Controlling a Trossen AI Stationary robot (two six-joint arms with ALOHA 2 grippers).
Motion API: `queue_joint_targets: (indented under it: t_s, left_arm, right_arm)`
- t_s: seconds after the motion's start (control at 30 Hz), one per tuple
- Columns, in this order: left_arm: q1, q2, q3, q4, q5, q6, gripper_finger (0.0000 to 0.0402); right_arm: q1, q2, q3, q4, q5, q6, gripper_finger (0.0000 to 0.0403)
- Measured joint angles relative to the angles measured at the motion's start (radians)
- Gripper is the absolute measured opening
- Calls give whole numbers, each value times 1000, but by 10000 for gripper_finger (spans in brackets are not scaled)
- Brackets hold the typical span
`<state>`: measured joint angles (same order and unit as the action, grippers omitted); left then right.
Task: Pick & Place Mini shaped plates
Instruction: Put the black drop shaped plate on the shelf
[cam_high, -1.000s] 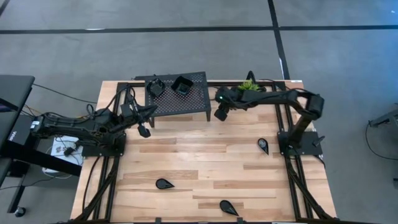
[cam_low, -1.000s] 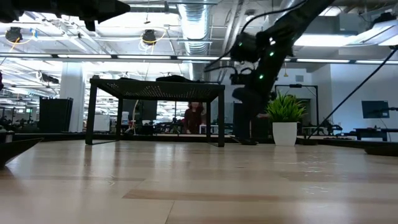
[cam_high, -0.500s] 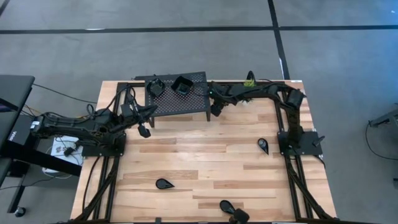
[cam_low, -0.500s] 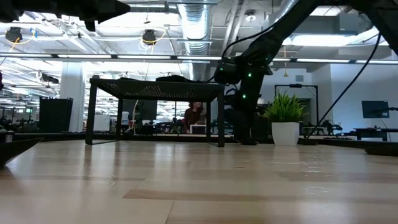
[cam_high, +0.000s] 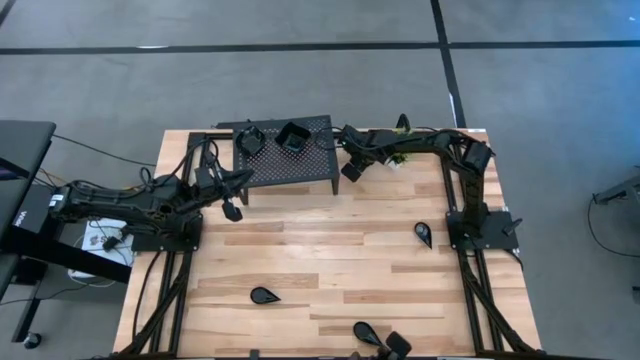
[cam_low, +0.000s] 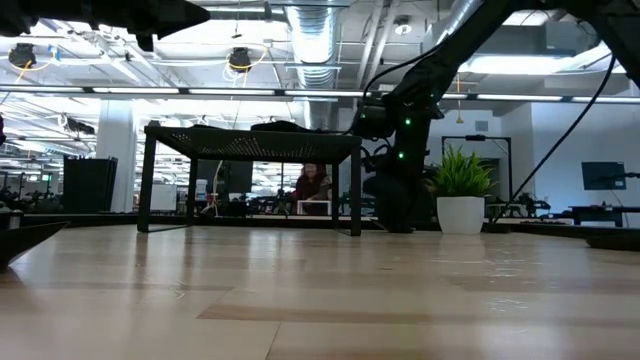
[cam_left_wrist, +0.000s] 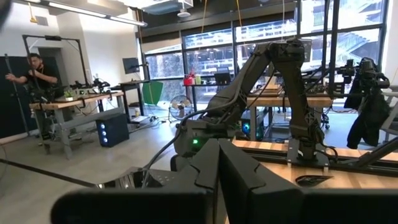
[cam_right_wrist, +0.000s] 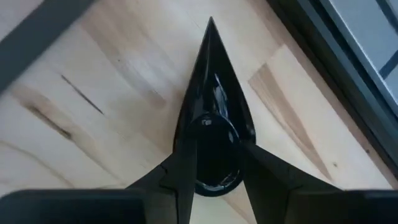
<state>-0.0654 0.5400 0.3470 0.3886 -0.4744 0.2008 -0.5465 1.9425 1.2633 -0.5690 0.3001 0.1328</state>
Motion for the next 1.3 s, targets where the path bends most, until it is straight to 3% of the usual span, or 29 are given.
queue_joint_targets:
  t_s: [0.17, 0.6, 0.87, 1.3]
  left_arm:
    - [0, 0, 0, -5, 0, 0, 7]
    - [0, 0, 0, -5, 0, 0, 9]
    - [0, 0, 0, -5, 0, 0, 11]
    - [0, 61, 0, -6, 0, 0, 10]
  right_arm:
    - [2, 8, 0, 0, -67, 0, 117]
    - [14, 8, -1, 23, -65, 0, 117]
    - [43, 7, 41, -34, 29, 1, 117]
    - [120, 6, 86, -172, 41, 71, 117]
